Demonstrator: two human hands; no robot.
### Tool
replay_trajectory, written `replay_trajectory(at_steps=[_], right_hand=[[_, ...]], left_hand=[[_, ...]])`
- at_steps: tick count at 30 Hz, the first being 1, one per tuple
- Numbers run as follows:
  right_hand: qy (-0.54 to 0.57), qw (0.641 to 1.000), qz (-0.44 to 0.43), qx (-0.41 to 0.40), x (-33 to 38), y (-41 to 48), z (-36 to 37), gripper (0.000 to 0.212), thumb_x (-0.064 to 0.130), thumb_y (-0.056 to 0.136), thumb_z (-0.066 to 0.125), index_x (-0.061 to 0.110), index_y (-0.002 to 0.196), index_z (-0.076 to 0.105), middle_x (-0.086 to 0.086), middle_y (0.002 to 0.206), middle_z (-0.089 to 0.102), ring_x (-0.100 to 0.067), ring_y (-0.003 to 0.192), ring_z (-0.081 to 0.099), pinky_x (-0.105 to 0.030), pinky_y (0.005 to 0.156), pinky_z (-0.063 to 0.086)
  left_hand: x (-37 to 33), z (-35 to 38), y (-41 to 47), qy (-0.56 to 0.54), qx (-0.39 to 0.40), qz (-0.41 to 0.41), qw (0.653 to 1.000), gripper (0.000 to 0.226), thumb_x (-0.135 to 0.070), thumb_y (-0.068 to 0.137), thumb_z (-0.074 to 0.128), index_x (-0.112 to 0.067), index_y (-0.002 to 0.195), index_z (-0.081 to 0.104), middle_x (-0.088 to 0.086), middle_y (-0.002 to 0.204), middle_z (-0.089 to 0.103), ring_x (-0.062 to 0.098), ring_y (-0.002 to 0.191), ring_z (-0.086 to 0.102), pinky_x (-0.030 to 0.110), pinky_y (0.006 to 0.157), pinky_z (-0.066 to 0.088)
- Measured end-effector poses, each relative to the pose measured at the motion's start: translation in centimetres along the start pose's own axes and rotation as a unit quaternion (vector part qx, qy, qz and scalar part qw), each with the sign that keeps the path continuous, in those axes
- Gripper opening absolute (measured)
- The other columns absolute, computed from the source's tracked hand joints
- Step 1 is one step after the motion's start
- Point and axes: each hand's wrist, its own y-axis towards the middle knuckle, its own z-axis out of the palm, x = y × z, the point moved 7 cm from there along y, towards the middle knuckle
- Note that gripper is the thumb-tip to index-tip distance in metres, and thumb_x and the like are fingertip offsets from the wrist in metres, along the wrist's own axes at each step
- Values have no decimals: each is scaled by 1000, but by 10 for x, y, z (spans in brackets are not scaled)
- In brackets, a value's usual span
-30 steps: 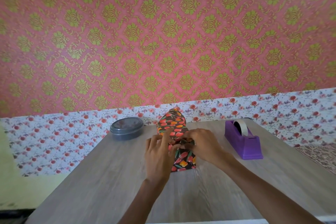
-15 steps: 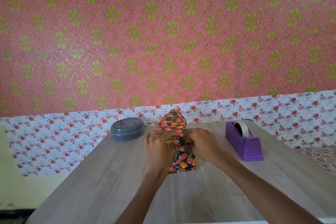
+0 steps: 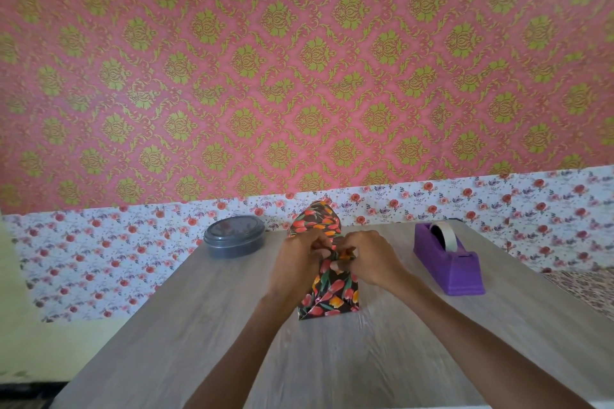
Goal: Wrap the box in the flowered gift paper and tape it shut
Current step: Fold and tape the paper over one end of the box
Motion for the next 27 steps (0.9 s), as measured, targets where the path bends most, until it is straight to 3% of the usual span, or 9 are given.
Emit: replay_trajectory(at_steps=[3, 6, 10, 13, 15, 20, 23, 27], right_hand=[[-29, 999, 4, -15, 0, -3, -4, 33, 49, 74, 80, 27, 99, 78, 5, 93, 73, -17, 81, 65, -28, 67, 50], [-54, 998, -10, -19, 3, -3, -3, 32, 55, 74, 77, 30, 94, 77, 8, 84, 72, -13, 72, 62, -24, 60, 43], [-87, 995, -45, 1, 9, -4, -3, 37, 63, 74, 72, 34, 98, 74, 9, 82, 71, -13, 73, 63, -25, 61, 46], [-4, 998, -61, 4, 11, -8, -10, 31, 44, 81, 76, 34, 110, 73, 8, 95, 75, -11, 84, 68, -27, 71, 54], [27, 997, -73, 3, 11, -10, -13, 31, 35, 83, 76, 30, 113, 73, 7, 101, 75, -4, 86, 68, -25, 78, 55], [30, 997, -68, 11, 9, -8, -9, 26, 29, 88, 72, 26, 114, 73, 4, 106, 75, -6, 87, 69, -26, 83, 54], [25, 998, -63, 7, 9, -8, -7, 25, 29, 89, 70, 25, 113, 74, 6, 106, 75, -7, 89, 69, -17, 74, 47], [17, 997, -71, 2, 9, -6, -7, 23, 33, 91, 68, 26, 112, 74, 7, 104, 75, -6, 85, 69, -10, 64, 37]], left_hand=[[4, 0, -3, -38, -30, 7, 999, 26, 2, 88, 61, -21, 88, 73, -13, 84, 71, -1, 78, 64, 19, 72, 55], [9, 3, -11, -61, -61, 6, 996, 35, 1, 90, 59, -29, 101, 74, -18, 96, 71, -10, 84, 63, 7, 76, 51], [7, -4, -14, -46, -93, 38, 994, 30, -5, 88, 67, -25, 109, 72, -12, 106, 69, 0, 91, 64, 13, 79, 53], [19, -20, -22, -77, -158, -15, 984, 12, -13, 88, 71, -24, 92, 67, -11, 91, 66, 3, 79, 63, 18, 67, 53], [29, -14, -32, -90, -138, -63, 984, 12, -21, 91, 69, -28, 83, 63, -15, 79, 67, 2, 73, 64, 12, 62, 49], [42, 16, -48, -55, -84, -97, 990, 8, -29, 88, 72, -28, 96, 72, -21, 87, 69, -5, 74, 64, 6, 63, 50], [46, 20, -45, -44, -111, -120, 986, 9, -35, 89, 69, -30, 96, 73, -18, 88, 71, -2, 72, 64, 15, 62, 54], [43, 17, -44, -62, -153, -130, 978, 6, -28, 88, 71, -28, 93, 75, -18, 90, 70, -2, 74, 61, 3, 65, 42]])
